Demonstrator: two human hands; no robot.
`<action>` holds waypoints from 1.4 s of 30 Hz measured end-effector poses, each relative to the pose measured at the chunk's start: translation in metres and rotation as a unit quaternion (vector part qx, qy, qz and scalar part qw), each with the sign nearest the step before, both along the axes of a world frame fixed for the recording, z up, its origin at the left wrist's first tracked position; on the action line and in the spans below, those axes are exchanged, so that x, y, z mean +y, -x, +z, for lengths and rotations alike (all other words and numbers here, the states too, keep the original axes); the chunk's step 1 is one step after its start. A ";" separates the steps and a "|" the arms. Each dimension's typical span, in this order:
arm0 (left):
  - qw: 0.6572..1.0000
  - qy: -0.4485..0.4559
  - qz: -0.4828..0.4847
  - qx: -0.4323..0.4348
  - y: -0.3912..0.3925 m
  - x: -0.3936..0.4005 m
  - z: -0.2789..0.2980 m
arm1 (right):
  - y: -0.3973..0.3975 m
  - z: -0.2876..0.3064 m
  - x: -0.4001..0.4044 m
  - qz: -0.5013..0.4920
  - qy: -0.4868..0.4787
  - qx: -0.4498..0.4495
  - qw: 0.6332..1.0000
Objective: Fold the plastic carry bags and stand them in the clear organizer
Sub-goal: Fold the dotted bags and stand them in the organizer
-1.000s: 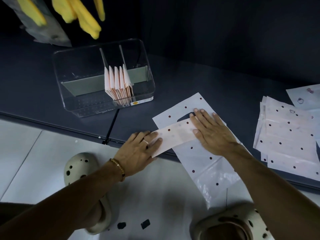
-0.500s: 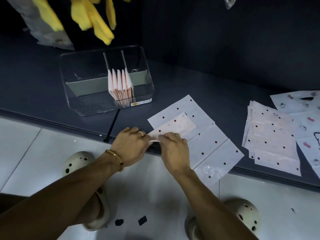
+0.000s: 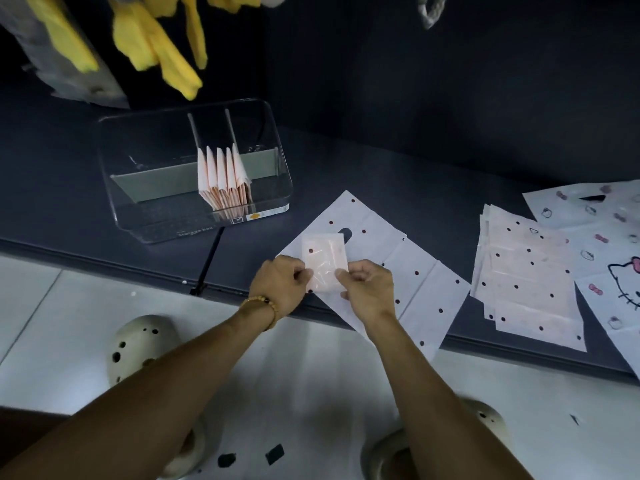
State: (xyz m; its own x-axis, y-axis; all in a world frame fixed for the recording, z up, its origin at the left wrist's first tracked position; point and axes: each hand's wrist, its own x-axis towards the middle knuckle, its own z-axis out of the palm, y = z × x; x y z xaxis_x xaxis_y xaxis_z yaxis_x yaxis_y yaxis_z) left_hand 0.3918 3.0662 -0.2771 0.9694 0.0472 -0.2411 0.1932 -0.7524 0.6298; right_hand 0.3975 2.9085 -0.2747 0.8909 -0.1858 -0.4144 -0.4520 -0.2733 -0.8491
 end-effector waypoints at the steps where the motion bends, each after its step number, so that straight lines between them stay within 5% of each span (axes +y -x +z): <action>1: 1.000 -0.019 0.012 0.008 -0.003 -0.004 0.000 | -0.002 -0.002 0.003 -0.013 0.044 -0.004 0.999; 6: 0.996 -0.054 0.067 0.038 -0.013 -0.014 0.001 | -0.016 -0.007 0.007 0.020 0.175 0.003 0.984; 18: 0.981 -0.190 0.035 -0.018 -0.033 -0.011 -0.003 | -0.042 -0.007 0.009 0.041 0.272 0.040 0.961; 22: 0.969 -0.174 -0.124 -0.124 -0.041 -0.003 -0.001 | -0.047 -0.008 0.009 0.088 0.323 0.008 0.942; 25: 0.947 -0.180 -0.242 -0.112 -0.041 -0.005 -0.004 | -0.054 -0.007 0.004 0.140 0.360 -0.050 0.921; 28: 0.955 -0.174 -0.212 -0.114 -0.033 -0.009 -0.012 | -0.051 -0.005 -0.006 0.119 0.347 -0.167 0.915; 31: 0.957 -0.177 -0.186 -0.137 -0.025 -0.012 -0.016 | -0.023 -0.011 -0.015 0.122 0.420 -0.274 0.857; 35: 0.952 -0.194 -0.186 -0.149 -0.020 -0.011 -0.016 | 0.010 -0.036 -0.030 0.262 0.472 -0.190 0.820; 42: 0.898 -0.241 -0.293 -0.224 -0.022 -0.026 -0.007 | 0.013 -0.046 -0.035 0.274 0.488 -0.177 0.810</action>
State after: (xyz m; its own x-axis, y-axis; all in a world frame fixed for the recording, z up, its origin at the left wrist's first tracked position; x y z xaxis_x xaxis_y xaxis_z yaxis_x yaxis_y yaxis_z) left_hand 0.4139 3.0400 -0.2843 0.8566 -0.5081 0.0898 -0.5157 -0.8484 0.1198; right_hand 0.3850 2.8740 -0.3203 0.9813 0.1921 -0.0089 0.1884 -0.9694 -0.1573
